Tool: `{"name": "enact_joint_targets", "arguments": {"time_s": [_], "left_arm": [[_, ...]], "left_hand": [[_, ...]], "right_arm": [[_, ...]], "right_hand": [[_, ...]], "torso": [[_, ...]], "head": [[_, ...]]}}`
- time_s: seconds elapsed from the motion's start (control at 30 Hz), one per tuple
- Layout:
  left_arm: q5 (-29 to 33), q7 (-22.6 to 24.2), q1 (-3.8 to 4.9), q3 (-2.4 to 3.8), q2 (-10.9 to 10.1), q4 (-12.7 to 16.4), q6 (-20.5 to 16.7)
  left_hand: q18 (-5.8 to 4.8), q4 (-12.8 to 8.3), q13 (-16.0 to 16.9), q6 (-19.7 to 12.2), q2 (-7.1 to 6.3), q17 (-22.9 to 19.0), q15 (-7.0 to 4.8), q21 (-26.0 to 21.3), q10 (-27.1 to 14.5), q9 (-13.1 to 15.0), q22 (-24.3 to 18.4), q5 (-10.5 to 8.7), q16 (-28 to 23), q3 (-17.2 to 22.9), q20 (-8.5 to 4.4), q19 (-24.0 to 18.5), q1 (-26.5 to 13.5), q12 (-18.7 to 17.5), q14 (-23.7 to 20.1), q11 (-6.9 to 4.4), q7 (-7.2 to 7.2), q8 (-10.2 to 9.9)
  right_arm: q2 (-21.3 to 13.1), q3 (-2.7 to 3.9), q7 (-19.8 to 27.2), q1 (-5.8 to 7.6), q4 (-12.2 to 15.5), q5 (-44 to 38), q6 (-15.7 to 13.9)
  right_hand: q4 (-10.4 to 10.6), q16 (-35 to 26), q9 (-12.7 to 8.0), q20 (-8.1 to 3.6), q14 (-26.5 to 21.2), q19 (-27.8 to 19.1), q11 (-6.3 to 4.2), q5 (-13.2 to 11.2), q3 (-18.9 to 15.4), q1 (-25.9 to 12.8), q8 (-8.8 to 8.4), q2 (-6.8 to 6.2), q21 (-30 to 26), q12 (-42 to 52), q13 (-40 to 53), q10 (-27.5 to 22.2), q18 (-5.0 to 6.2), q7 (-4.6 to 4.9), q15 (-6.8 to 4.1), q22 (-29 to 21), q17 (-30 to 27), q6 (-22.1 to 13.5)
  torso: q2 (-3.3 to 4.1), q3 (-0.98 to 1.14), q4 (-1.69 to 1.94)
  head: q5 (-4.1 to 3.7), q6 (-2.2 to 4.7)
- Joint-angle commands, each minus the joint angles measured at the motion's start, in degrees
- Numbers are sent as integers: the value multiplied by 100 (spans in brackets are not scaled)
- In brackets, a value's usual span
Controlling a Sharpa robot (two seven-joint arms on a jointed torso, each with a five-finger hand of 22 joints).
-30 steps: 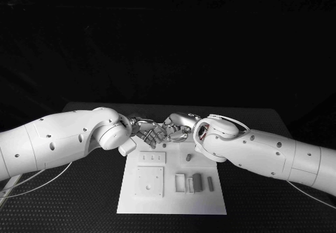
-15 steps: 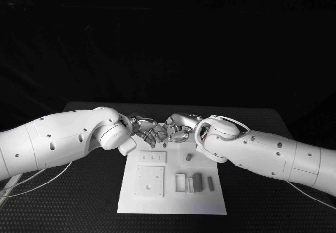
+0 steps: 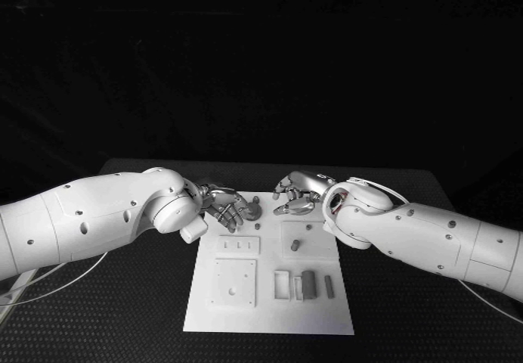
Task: Assemble the parts on the task board
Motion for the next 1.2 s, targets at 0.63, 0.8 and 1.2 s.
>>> {"name": "enact_joint_targets", "arguments": {"time_s": [0.63, 0.8, 1.2], "left_arm": [[-1391, -883, -133, -83, 412, -506, 256], [-1701, -1049, -160, -82, 490, -586, 714], [-1857, -1077, -263, -80, 593, -662, 793]], "left_hand": [[31, 39, 410, 191, 70, 82, -67, 170, 23, 447, 361, -399, 292, 22, -78, 66, 124, 356, 87, -96, -227, 75], [34, 40, 530, 168, 79, 102, -90, 219, 12, 529, 476, -419, 424, 22, -102, 80, 118, 480, 86, -124, -223, 47], [63, 20, 976, 213, 84, 178, -212, 441, 50, 730, 844, -422, 975, 5, -211, 250, 113, 1043, 184, -252, -265, -12]], "right_arm": [[-60, 291, 345, 1, -617, 951, -443], [-32, 315, 314, 1, -678, 951, -377], [6, 362, 331, 1, -707, 967, -391]], "right_hand": [[54, -31, -7, 20, -28, -26, -4, -3, 3, 8, -17, 8, -33, -33, -16, -46, 38, -13, 8, -3, -18, -31], [60, -30, -7, 23, -29, -26, -4, -4, -5, -2, -17, 12, -33, -32, -18, -47, 38, -12, 8, -1, -19, -31], [64, -29, -8, 24, -29, -27, -4, -3, -11, -8, -17, 19, -34, -30, -20, -48, 38, -13, 8, 0, -21, -32]], "torso": [[4, -2, 2], [3, -6, 3], [0, -13, 11]], "head": [[31, -40], [4, -56], [-12, -118]]}}
